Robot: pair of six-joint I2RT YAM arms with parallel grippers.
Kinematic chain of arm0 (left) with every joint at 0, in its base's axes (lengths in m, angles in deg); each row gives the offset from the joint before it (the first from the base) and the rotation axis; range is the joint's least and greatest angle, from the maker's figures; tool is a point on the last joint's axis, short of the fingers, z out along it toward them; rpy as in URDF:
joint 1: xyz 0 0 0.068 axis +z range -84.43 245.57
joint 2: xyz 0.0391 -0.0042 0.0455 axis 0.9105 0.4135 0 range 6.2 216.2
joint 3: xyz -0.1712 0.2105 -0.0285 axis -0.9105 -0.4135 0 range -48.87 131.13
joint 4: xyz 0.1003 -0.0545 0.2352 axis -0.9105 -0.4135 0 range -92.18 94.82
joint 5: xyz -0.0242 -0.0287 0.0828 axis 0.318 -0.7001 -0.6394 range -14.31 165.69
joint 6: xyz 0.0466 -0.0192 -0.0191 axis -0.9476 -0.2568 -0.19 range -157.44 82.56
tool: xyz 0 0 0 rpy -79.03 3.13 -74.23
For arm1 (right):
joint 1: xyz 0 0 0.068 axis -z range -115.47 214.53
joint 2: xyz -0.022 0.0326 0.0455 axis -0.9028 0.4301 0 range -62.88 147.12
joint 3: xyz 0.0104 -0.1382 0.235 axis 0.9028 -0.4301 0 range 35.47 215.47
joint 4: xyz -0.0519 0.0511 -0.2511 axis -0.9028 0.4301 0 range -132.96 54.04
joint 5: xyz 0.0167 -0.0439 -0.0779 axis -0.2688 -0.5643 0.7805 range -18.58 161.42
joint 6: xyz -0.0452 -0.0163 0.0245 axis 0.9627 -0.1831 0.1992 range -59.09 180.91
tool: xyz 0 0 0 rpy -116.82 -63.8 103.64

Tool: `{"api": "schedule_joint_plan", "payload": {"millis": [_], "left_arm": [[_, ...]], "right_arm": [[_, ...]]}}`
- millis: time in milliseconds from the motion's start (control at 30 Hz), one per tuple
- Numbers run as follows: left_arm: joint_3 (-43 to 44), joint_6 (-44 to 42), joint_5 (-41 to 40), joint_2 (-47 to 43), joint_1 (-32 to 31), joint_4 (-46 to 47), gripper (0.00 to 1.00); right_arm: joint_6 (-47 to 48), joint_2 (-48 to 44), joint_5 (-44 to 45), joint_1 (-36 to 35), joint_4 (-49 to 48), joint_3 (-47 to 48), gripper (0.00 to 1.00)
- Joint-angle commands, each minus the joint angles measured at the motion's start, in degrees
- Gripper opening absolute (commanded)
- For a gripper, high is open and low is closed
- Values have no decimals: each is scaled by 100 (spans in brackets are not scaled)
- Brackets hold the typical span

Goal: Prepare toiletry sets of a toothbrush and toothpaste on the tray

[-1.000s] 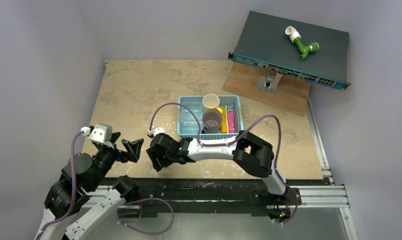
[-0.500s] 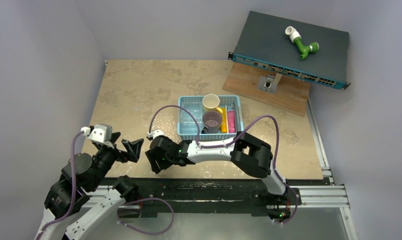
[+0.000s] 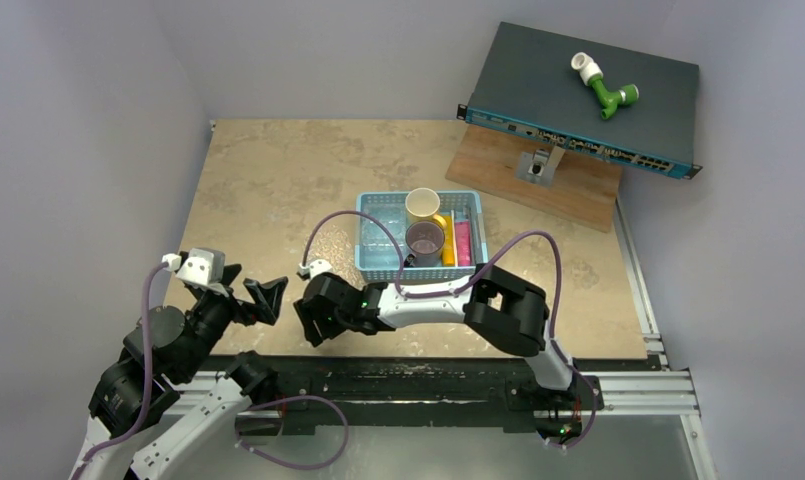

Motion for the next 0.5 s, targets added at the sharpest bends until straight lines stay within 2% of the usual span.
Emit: {"api": "schedule_joint_plan", "payload": {"millis": [0,267,467], "left_arm": [[-13,20,-97,83,11,140,100],[-17,20,-97,89,11,136,100],[-8,20,-97,106,11,136,100]], "right_arm": [[-75,-214,272,-23,254,-159,64],[-73,-68,107,-30,264,-176,64],[-101,-267,120,-73,243,-523,64]]}}
